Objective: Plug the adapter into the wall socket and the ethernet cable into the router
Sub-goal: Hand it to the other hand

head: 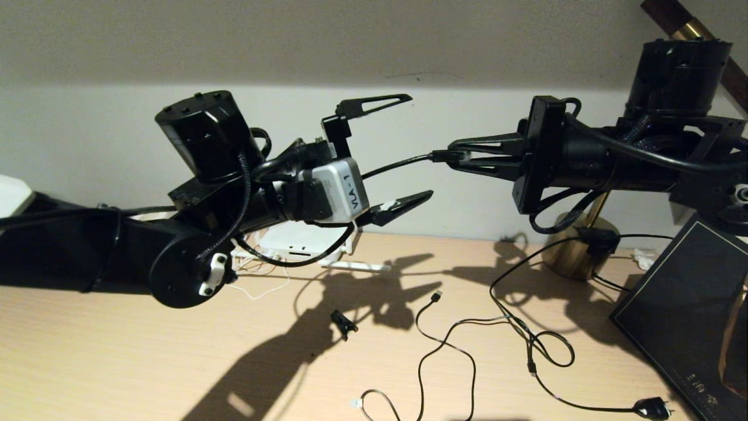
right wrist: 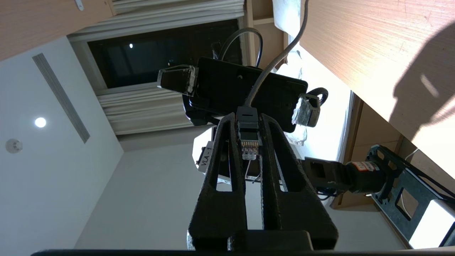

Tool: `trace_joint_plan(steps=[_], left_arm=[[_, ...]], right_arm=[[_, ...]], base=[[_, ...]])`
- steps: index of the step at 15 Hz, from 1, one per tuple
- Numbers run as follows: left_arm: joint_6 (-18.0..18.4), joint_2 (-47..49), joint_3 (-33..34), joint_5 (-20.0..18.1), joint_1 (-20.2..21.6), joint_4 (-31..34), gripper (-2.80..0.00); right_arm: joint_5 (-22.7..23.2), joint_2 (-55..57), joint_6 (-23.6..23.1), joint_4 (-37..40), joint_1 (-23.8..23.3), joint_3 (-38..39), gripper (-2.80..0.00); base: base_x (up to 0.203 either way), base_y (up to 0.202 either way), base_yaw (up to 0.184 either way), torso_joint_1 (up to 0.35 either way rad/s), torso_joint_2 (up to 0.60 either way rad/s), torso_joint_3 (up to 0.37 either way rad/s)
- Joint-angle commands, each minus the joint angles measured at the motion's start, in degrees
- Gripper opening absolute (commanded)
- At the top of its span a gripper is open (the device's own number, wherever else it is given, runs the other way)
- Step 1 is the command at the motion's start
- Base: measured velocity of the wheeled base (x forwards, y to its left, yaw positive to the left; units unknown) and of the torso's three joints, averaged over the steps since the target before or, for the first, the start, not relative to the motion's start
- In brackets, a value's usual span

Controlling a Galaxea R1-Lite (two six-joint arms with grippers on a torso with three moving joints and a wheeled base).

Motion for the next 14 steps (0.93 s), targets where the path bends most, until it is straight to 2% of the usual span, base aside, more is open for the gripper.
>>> trace_joint_plan(steps=[1, 14], left_arm=[[0.4, 0.0, 0.0, -0.2, 0.1, -0.3, 0.0], [0.0, 0.4, 0.0, -0.1, -0.4, 0.6, 0.0]], right_arm=[[0.3, -0.3, 0.5, -0.1, 0.1, 0.1, -2.8], [-0.2, 1.1, 0.7, 0.0, 1.3, -0.4, -2.8]], base=[[0.0, 0.0, 0.0, 0.0, 0.0, 0.0], [0.0, 0.0, 0.0, 0.0, 0.0, 0.0]])
